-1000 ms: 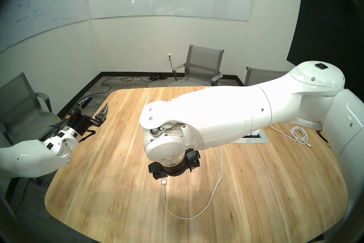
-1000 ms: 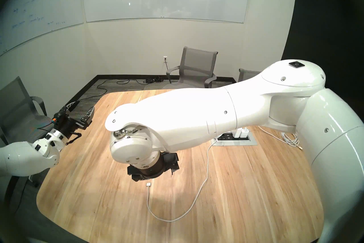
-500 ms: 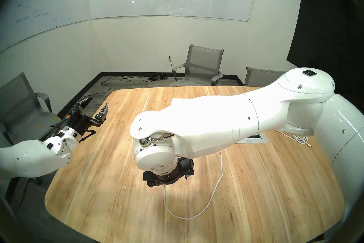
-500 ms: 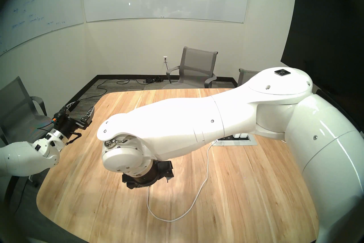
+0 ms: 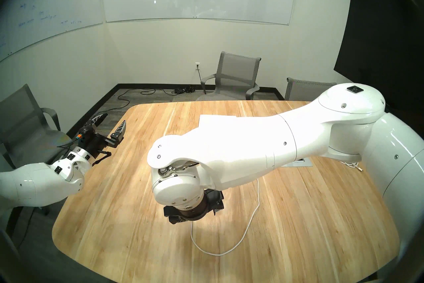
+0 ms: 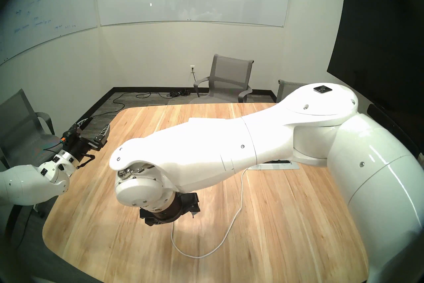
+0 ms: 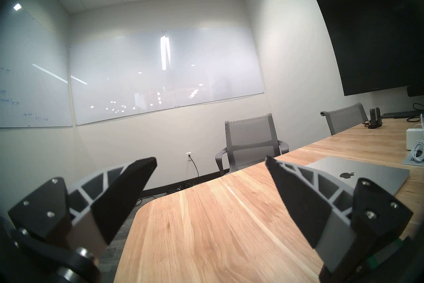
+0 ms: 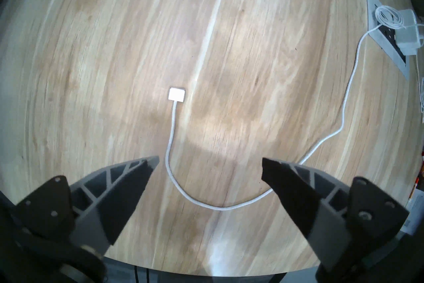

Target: Plug the charging cable into the port of a MacBook

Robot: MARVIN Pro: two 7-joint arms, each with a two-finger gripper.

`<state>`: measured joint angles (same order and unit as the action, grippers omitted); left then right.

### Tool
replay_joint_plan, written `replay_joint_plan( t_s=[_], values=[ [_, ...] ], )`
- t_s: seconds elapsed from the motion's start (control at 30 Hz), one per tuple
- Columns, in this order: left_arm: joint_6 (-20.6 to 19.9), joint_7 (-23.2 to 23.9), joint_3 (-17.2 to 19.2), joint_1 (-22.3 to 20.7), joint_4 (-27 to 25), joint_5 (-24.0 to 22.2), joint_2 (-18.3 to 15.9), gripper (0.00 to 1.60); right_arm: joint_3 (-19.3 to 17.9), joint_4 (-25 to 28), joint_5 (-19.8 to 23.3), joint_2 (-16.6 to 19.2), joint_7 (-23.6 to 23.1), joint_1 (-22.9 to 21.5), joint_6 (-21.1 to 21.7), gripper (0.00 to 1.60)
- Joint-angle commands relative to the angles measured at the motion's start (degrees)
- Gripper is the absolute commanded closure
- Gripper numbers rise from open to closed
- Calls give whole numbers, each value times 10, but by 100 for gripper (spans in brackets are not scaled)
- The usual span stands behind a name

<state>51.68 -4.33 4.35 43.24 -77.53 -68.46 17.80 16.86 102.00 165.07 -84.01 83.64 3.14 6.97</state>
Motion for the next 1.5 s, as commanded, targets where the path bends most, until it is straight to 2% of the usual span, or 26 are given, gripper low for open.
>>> replay_joint_plan(
  t_s=[0.0,0.47,0.77,1.1,1.47],
  values=[
    [4,-1,8,-9,-1,1,-1,0,-1,-10,-4,-16,-4,4,2,0],
    [4,-1,8,-9,-1,1,-1,0,0,-21,-11,-36,-5,20,-7,0],
    [4,-1,8,-9,-1,1,-1,0,1,-24,-17,-35,-8,30,-18,0],
    [4,-1,8,-9,-1,1,-1,0,4,-29,-22,-35,-12,41,-18,0],
    [4,-1,8,-9,-1,1,-1,0,5,-56,-27,-41,-21,55,-6,0]
  ],
)
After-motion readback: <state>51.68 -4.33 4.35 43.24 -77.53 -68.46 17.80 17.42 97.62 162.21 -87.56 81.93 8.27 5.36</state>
